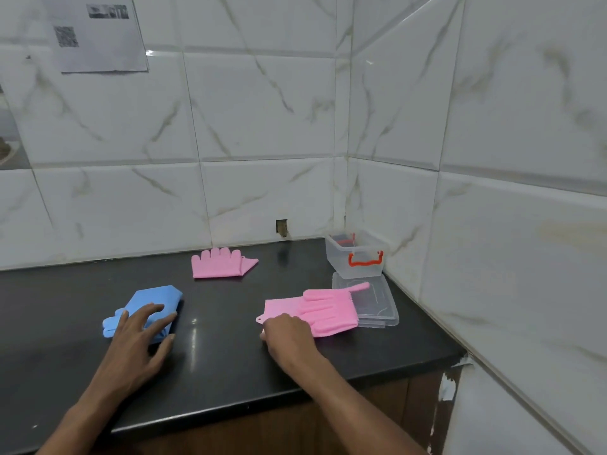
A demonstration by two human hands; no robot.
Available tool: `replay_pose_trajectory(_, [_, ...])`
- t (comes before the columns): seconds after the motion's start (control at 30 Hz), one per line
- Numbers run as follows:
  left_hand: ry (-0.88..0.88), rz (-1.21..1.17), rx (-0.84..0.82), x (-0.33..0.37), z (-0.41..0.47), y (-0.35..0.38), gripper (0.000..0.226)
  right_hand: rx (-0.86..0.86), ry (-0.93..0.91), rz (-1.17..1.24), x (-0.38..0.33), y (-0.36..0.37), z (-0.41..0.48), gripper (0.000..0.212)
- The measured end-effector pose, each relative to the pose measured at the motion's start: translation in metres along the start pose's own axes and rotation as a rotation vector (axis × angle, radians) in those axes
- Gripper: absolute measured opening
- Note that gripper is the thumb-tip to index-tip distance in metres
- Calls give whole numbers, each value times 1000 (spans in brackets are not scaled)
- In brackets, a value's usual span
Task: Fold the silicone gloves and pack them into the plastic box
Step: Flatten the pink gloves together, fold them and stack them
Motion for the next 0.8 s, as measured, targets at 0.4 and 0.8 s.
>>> replay_pose_trajectory(0.4, [78, -5, 99, 3, 0, 2, 43, 306, 568, 45, 172, -59, -54, 40])
replay_pose_trajectory(0.8, [350, -122, -279, 246, 41, 83, 61, 209, 471, 52, 191, -44, -55, 36])
Point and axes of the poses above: each hand's wrist, its own z-axis towards the middle knuckle, its own y-axis out of the palm, x = y × z, the point moved 7 cm from there along z, towards the middle knuckle, and after that the axes turned 2 degrees about z, right-handed, at the moved point
